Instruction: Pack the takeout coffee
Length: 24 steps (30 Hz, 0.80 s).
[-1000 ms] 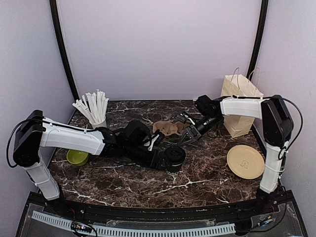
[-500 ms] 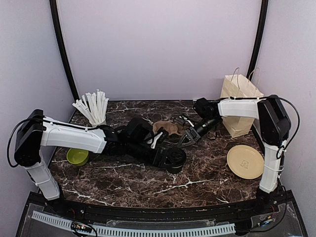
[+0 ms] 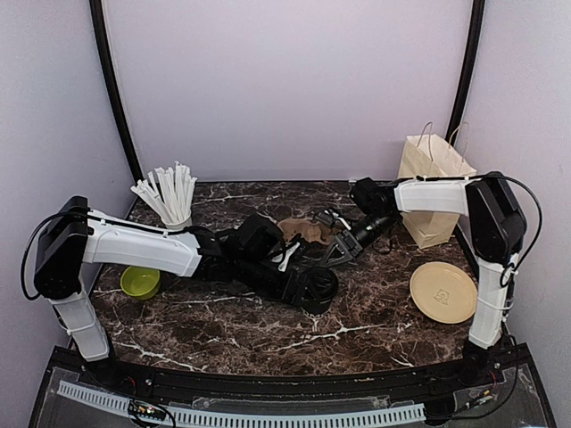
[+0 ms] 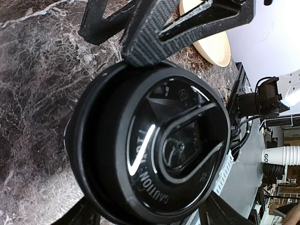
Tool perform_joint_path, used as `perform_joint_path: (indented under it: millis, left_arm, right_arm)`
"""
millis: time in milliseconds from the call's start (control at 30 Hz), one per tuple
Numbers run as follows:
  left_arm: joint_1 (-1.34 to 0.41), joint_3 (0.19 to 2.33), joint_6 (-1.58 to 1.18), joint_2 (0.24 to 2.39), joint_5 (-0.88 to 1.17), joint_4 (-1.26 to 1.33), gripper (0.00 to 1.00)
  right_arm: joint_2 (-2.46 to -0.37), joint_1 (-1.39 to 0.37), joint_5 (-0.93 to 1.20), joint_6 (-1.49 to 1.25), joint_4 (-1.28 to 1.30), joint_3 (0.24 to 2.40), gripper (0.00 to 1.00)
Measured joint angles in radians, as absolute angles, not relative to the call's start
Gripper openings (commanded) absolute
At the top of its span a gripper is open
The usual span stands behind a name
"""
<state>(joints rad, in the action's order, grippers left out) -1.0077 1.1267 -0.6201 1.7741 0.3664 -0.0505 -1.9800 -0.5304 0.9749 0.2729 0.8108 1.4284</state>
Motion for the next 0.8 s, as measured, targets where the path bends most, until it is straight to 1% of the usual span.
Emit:
perform_joint_path:
  millis: [167, 400, 800]
  left_arm:
    - [-1.011, 1.148, -0.614, 1.787, 0.355, -0.093, 0.69]
    - [-1.011, 1.161, -0.601, 1.79, 0.355, -0.125, 0.69]
    - [-1.013, 1.151, -0.513, 1.747, 0.348, -0.119, 0.76]
  right_arm:
    - [-1.964, -0.536, 0.953, 0.24, 0.765, 1.398, 0.41]
    - [-1.964, -0.546, 0.92, 0.204, 0.762, 1.399, 0.4]
    - [-1.931, -0.551, 0.857, 0.262, 0.852, 1.468, 0.44]
